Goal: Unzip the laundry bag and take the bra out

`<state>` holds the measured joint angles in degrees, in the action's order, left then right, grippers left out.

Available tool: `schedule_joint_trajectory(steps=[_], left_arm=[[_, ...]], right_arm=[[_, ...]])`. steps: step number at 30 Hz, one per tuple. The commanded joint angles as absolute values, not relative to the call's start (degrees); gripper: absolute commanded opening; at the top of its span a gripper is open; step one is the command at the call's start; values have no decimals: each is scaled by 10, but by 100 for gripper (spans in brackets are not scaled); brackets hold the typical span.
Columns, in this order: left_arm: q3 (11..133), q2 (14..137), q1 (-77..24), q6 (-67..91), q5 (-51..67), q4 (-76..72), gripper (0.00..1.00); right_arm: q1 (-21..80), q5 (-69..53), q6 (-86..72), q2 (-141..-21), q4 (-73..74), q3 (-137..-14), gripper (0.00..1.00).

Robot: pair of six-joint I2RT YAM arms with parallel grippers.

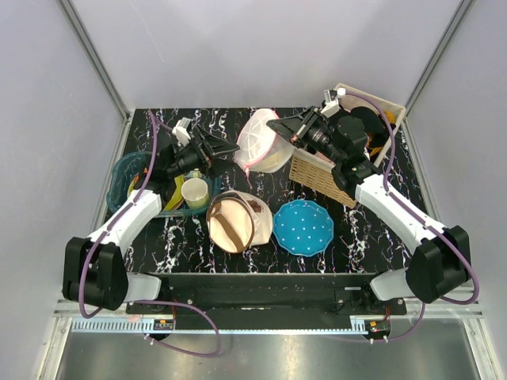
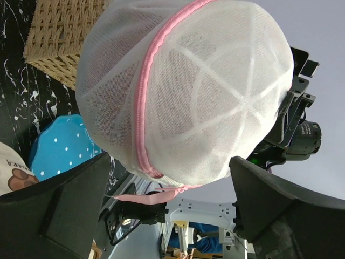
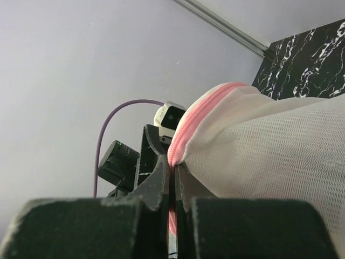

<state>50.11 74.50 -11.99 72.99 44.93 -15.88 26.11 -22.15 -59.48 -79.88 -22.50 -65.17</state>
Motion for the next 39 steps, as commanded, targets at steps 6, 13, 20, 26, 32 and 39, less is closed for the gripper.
schedule_joint_trajectory(steps=[6,13,20,26,32,39], left_arm=[[525,776,-121,781,462,-276,91],[512,803,-130,829,478,-352,99],[479,843,-135,973,483,-570,83],[485,836,-134,948,483,-542,30],[529,763,-129,773,440,-254,0],[619,708,-130,621,326,40,0]], right_arm=[[255,-244,-632,-806,-304,-650,0],[252,-246,-648,-811,-320,-648,0],[252,-245,-648,-811,-320,-642,0],[248,-236,-632,-802,-301,-628,0],[244,-210,-572,-781,-200,-632,0],[244,-129,-433,-768,88,-727,73]])
